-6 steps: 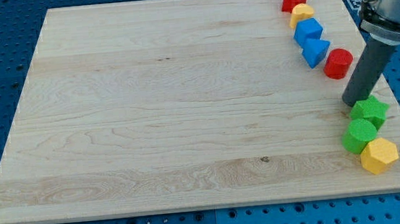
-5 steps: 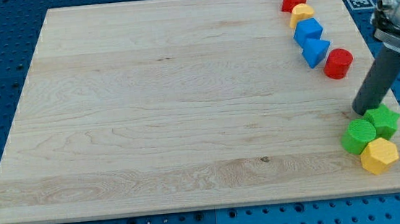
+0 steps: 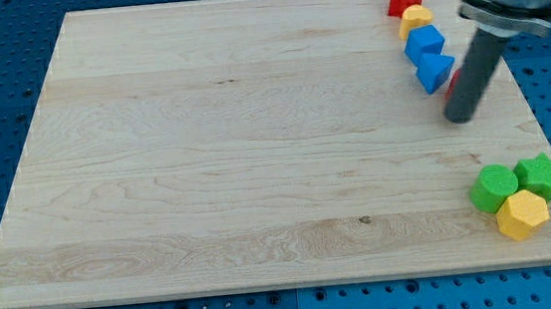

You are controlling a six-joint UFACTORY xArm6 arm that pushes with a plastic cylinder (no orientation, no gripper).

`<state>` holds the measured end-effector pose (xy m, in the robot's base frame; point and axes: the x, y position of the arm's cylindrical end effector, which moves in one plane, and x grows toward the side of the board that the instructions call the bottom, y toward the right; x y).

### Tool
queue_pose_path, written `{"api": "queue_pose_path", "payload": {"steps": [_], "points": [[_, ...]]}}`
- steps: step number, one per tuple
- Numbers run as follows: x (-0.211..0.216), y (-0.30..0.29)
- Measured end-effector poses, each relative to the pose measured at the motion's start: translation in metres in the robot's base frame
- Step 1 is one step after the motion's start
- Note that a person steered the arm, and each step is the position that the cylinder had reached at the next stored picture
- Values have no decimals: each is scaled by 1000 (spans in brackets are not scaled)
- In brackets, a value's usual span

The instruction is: Move your arm to the top of the red star

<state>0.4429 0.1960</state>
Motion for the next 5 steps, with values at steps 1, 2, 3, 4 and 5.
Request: {"api": "queue_pose_path", "payload": {"steps": [1,2,3,4,5], "points": [[-30,-41],[-92,-47],[-163,-47],[-233,-40],[-250,-28]]}}
